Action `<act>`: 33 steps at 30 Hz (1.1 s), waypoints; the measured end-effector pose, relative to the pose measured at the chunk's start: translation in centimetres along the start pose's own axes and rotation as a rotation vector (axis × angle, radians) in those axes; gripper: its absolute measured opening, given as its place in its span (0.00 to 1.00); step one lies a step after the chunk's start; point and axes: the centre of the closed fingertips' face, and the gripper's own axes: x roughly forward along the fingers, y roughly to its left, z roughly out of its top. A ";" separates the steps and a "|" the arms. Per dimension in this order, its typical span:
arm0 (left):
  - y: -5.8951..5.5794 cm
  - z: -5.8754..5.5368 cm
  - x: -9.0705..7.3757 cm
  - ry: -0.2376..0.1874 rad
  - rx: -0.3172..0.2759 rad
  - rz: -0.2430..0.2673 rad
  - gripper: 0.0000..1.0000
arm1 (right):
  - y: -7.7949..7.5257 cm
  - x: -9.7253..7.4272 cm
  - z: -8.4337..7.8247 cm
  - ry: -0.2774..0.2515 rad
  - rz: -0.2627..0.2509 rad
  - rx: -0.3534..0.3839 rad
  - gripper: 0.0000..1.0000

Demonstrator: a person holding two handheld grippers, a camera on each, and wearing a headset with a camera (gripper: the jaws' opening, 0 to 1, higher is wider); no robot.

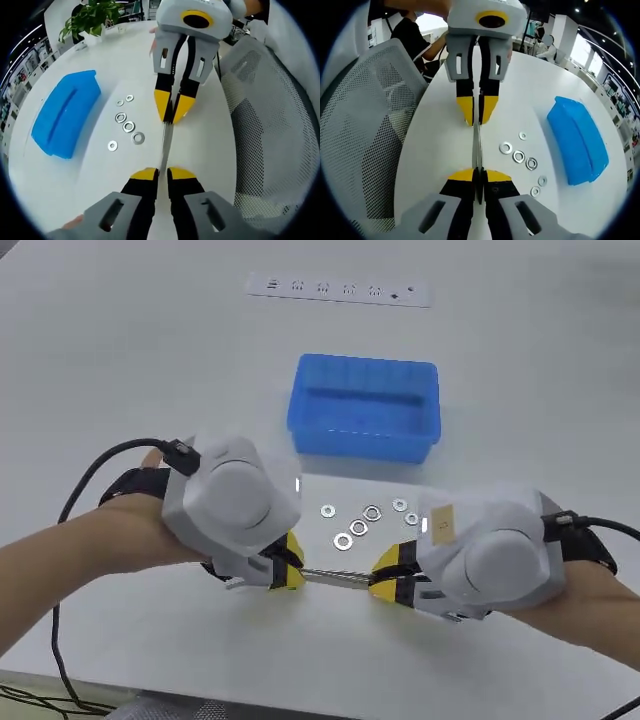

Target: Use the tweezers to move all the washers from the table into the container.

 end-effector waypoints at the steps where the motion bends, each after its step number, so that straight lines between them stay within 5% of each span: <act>1: 0.0 -0.1 0.0 0.001 0.002 0.001 0.13 | 0.0 -0.1 0.0 -0.007 0.001 0.008 0.06; 15: 0.7 0.7 0.5 -0.027 0.030 0.014 0.07 | -0.1 -0.5 0.6 -0.063 -0.011 0.026 0.06; 33: -0.3 0.9 -0.7 -0.028 0.082 -0.010 0.05 | 0.4 -0.4 0.7 -0.076 -0.002 0.003 0.06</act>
